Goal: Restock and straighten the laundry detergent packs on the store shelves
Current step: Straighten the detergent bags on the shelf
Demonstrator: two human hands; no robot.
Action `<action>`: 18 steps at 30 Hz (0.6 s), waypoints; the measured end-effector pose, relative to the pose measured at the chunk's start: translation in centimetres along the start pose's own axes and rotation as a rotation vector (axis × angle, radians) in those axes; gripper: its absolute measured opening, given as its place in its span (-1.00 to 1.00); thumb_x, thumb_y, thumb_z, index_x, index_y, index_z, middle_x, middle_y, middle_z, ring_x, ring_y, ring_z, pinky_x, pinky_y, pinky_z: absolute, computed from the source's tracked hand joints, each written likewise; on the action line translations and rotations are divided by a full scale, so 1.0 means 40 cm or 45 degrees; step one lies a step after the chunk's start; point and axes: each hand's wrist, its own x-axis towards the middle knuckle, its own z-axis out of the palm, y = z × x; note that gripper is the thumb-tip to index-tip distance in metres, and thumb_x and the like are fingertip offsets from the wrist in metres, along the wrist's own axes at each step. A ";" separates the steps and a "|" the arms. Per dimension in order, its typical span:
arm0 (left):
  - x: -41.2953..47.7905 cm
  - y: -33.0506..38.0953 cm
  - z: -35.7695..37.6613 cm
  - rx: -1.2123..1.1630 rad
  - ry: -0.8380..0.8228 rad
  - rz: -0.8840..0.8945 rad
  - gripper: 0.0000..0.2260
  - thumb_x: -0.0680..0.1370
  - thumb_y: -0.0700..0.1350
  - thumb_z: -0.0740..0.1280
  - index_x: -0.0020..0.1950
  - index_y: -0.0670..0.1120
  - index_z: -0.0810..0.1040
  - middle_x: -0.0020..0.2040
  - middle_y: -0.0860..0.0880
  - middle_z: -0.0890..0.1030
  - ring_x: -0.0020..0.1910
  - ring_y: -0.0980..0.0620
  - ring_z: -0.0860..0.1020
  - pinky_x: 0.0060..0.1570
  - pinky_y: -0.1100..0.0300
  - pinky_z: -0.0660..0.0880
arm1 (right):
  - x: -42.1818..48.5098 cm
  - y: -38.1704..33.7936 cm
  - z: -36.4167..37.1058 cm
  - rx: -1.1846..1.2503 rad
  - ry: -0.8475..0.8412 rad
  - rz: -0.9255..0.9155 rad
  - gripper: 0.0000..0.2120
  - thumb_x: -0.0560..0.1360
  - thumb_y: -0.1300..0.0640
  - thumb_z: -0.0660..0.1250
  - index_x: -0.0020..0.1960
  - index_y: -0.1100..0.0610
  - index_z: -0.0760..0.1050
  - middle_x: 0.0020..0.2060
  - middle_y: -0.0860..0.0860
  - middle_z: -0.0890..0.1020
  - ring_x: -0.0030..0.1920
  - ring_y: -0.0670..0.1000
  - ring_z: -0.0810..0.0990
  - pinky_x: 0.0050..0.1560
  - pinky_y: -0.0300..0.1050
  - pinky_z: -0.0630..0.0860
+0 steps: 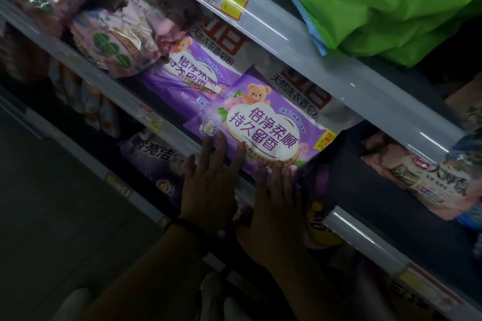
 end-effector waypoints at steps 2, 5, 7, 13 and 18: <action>0.003 0.001 -0.022 0.018 -0.048 -0.002 -0.09 0.57 -0.04 0.40 0.70 0.15 -0.16 0.72 -0.16 -0.17 0.69 -0.28 -0.18 0.53 -0.40 0.11 | -0.007 -0.014 -0.047 -0.005 -0.177 -0.042 0.15 0.38 -0.38 0.31 0.73 0.09 -0.15 0.71 0.14 -0.23 0.70 0.18 -0.26 0.65 0.24 -0.07; 0.001 -0.011 -0.058 -0.006 -0.151 0.004 -0.10 0.61 -0.02 0.35 0.68 0.20 -0.27 0.71 -0.08 -0.29 0.68 -0.20 -0.28 0.58 -0.38 0.02 | -0.011 -0.016 -0.111 0.055 -0.365 -0.061 0.16 0.47 -0.34 0.41 0.73 0.08 -0.24 0.67 0.11 -0.38 0.67 0.16 -0.41 0.66 0.26 -0.07; -0.015 -0.020 -0.078 0.004 -0.200 0.024 -0.08 0.59 -0.04 0.37 0.69 0.22 -0.25 0.71 -0.04 -0.30 0.68 -0.15 -0.30 0.59 -0.40 0.01 | 0.004 -0.009 -0.119 0.106 -0.423 -0.044 0.15 0.49 -0.31 0.44 0.73 0.06 -0.25 0.67 0.08 -0.41 0.66 0.15 -0.44 0.68 0.26 -0.08; 0.023 0.022 -0.220 0.143 -0.482 -0.085 -0.36 0.61 0.09 0.34 0.66 0.10 0.21 0.67 -0.07 0.19 0.65 -0.19 0.13 0.49 -0.28 0.34 | 0.032 0.017 -0.189 0.251 -0.561 -0.111 0.16 0.47 -0.12 0.52 0.73 0.04 -0.24 0.72 0.09 -0.22 0.71 0.17 -0.22 0.67 0.17 0.06; -0.080 0.100 -0.329 -0.003 -0.386 -0.079 -0.59 0.64 0.12 0.27 0.49 0.09 0.47 0.49 -0.04 0.50 0.46 -0.12 0.48 0.41 -0.05 0.45 | -0.066 -0.015 -0.346 0.533 -0.225 -0.377 -0.42 0.54 0.03 0.44 0.53 0.05 0.42 0.39 0.17 0.49 0.40 0.18 0.48 0.29 -0.10 0.43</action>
